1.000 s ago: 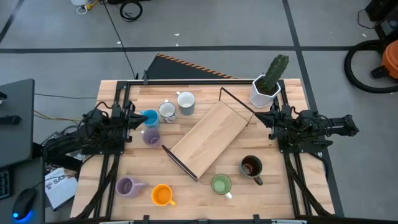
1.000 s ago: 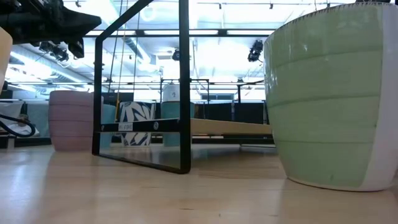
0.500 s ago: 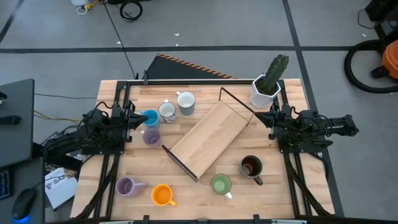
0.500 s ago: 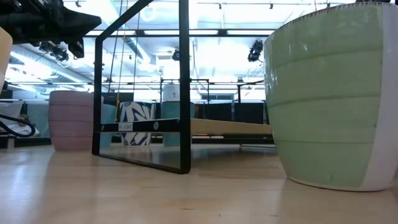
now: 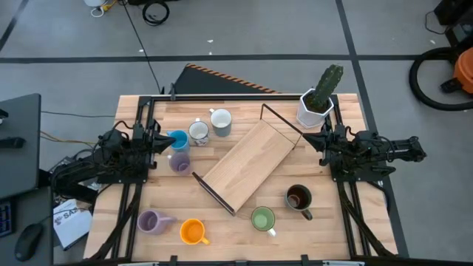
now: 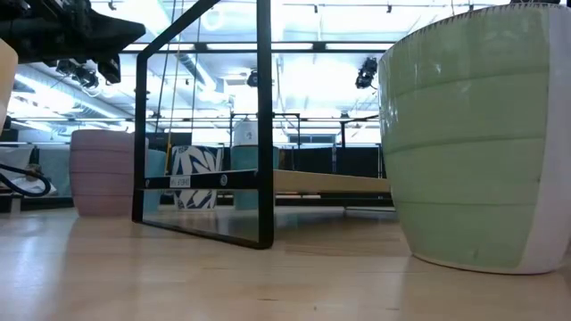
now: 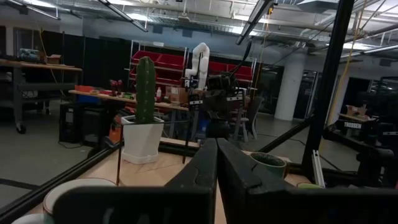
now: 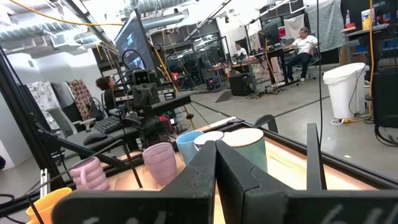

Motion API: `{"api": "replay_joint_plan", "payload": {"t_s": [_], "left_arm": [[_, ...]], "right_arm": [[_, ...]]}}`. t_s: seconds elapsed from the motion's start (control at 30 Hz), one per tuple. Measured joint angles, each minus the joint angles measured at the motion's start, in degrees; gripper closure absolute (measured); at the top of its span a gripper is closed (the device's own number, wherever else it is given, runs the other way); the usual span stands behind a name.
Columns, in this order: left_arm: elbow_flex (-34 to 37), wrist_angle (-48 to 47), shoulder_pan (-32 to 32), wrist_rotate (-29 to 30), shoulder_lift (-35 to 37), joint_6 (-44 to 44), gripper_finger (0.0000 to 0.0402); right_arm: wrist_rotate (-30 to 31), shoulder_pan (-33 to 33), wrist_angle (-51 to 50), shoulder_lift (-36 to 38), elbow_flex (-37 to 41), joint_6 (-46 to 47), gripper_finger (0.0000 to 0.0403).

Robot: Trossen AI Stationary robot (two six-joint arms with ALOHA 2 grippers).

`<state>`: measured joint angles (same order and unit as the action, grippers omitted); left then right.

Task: Place coffee mugs

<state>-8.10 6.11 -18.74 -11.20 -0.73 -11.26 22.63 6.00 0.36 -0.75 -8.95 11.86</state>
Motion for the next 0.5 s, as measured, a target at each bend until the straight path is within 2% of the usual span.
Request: {"api": "replay_joint_plan", "payload": {"t_s": [0.43,0.5], "left_arm": [[0.0,0.84,0.0,0.0,0.0,-0.26,0.0388],[-0.02,1.93,0.0,0.02,0.0,-4.32,0.0388]], "right_arm": [[0.0,0.0,0.04,0.02,-0.02,0.0,0.0389],[0.01,0.01,0.77,0.0,0.0,0.02,0.0389]]}}
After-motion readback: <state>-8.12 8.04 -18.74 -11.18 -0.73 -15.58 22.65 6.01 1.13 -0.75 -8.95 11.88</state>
